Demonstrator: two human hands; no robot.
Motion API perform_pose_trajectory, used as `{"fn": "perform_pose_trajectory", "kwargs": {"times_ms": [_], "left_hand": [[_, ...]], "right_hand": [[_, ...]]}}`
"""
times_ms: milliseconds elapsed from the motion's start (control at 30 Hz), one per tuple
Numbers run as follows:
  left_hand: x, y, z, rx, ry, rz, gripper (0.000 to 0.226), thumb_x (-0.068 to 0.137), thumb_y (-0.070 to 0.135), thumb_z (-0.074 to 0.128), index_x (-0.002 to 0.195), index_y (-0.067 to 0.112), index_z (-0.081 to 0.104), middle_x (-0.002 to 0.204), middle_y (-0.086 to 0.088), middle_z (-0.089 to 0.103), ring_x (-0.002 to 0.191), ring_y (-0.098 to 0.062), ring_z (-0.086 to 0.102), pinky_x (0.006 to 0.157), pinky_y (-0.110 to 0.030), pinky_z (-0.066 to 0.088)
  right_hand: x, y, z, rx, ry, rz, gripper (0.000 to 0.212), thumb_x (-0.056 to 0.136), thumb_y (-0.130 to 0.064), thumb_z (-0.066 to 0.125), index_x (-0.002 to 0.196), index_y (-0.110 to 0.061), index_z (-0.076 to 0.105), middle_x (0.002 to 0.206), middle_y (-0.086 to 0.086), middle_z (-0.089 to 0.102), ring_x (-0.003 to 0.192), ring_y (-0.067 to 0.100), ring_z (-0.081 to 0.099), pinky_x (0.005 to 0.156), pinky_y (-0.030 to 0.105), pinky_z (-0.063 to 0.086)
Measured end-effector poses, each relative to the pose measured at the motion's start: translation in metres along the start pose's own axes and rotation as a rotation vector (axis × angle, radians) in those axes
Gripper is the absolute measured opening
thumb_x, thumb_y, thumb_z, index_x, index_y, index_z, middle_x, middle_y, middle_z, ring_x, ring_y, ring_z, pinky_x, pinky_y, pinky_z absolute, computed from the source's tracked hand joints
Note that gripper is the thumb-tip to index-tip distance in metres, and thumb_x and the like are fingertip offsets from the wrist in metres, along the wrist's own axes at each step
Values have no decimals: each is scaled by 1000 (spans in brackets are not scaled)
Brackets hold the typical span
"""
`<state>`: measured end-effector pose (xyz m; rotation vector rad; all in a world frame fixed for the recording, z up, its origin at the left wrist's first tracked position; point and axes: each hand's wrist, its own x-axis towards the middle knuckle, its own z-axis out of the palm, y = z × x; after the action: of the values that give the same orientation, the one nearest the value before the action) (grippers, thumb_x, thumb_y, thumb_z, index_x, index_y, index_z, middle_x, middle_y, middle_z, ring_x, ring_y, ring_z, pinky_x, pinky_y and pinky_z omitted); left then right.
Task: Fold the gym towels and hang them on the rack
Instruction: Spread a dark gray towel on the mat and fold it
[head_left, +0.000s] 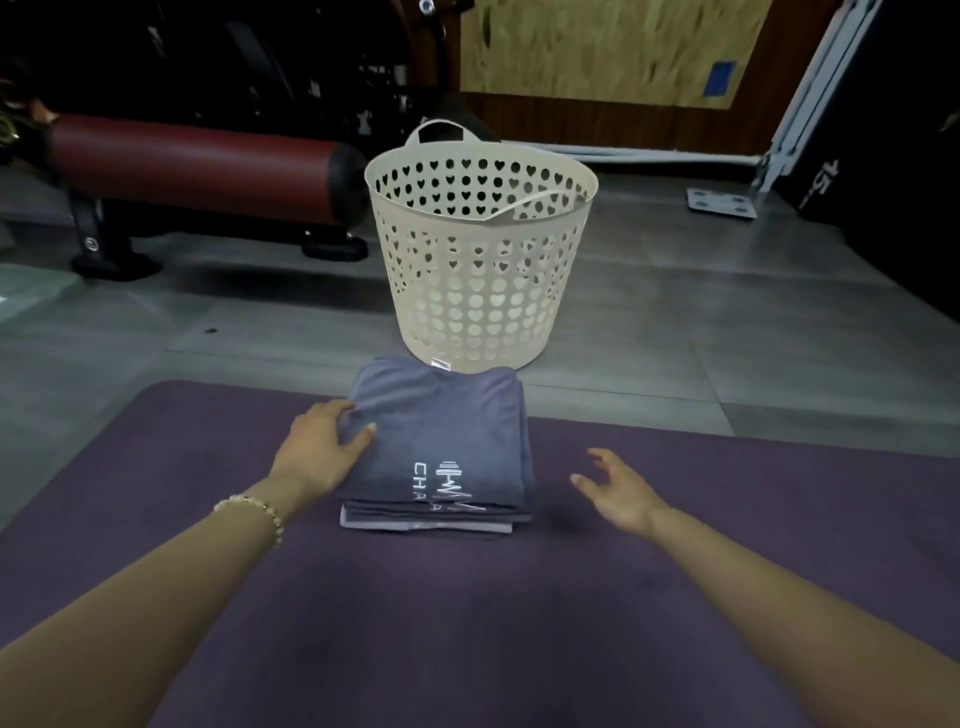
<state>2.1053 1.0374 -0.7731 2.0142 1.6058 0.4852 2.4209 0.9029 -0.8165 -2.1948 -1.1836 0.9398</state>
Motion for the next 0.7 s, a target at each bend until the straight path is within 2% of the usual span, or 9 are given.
{"fn": "perform_pose_trajectory", "kwargs": {"times_ms": [100, 200, 433, 567, 700], "left_hand": [[-5, 31, 2, 112, -4, 138, 53, 90, 41, 59, 135, 16, 48, 139, -8, 50, 127, -29, 44, 103, -41, 40], [-11, 77, 16, 195, -87, 247, 56, 91, 43, 56, 138, 17, 45, 141, -7, 48, 129, -26, 44, 103, -37, 39], [-47, 185, 106, 365, -311, 451, 57, 94, 51, 46, 141, 19, 40, 137, -5, 51, 126, -24, 46, 100, -33, 40], [-82, 227, 187, 509, -464, 557, 59, 94, 56, 40, 142, 22, 37, 142, 0, 47, 129, -23, 41, 106, -36, 34], [-125, 264, 266, 547, -581, 619, 61, 94, 58, 38, 143, 21, 36, 143, 1, 46, 131, -21, 39, 107, -35, 31]], "right_hand": [[-10, 21, -30, -11, -4, 0, 65, 94, -35, 57, 148, -16, 27, 153, 4, 33, 135, 22, 41, 108, 29, 33], [-24, 39, -65, -26, 19, -11, 68, 92, -37, 59, 148, -18, 26, 153, 4, 32, 135, 22, 40, 110, 31, 34], [-80, 118, -153, -314, 62, -22, 65, 94, -42, 54, 149, -23, 25, 154, 0, 27, 140, 18, 33, 114, 30, 27], [-119, 204, -190, -366, 66, 103, 65, 95, -43, 51, 150, -22, 23, 156, -2, 22, 141, 17, 29, 114, 31, 27], [-164, 299, -214, -324, 88, 326, 70, 95, -44, 51, 151, -18, 18, 158, 3, 15, 145, 21, 22, 116, 32, 22]]}}
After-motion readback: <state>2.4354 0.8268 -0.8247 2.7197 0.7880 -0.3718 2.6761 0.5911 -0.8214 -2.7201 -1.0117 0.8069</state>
